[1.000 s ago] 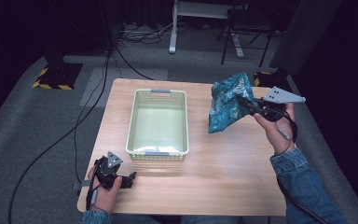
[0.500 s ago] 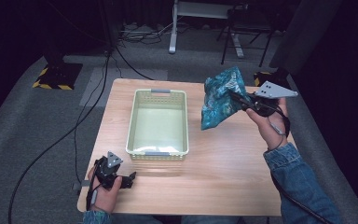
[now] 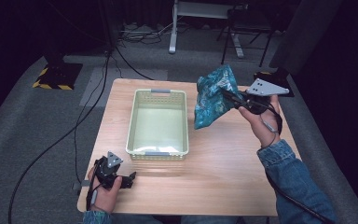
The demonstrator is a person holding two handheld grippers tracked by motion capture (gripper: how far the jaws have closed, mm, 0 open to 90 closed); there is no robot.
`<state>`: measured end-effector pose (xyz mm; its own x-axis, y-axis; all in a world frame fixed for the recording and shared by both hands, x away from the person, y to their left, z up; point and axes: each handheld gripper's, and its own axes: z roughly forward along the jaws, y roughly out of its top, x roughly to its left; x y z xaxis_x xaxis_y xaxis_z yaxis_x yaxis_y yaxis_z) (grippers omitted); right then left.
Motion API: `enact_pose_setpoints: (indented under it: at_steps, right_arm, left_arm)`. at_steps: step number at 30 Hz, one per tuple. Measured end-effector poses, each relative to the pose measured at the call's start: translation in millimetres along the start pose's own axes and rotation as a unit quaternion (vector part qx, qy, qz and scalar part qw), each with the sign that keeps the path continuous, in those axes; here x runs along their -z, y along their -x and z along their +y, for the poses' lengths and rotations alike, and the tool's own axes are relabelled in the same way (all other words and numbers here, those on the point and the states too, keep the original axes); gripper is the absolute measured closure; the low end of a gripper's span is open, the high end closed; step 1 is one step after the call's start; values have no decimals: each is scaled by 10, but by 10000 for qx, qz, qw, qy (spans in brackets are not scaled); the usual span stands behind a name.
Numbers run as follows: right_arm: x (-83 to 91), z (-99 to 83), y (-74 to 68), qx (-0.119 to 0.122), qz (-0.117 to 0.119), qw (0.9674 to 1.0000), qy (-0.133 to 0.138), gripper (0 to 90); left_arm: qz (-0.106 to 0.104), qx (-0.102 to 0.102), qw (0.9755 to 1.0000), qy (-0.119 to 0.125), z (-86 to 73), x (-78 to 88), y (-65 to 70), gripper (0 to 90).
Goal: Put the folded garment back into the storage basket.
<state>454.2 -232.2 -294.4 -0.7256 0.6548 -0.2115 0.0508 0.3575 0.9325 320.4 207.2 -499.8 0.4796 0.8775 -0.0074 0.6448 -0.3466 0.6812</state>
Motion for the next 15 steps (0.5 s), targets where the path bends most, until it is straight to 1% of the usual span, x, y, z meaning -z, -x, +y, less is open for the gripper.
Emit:
enact_pose_setpoints:
  at_steps: [15]
  right_arm:
    - [-238, 103, -136, 63, 173, 9998, 46, 823]
  left_arm:
    - [4, -5, 10000, 0, 0, 0, -1, 1]
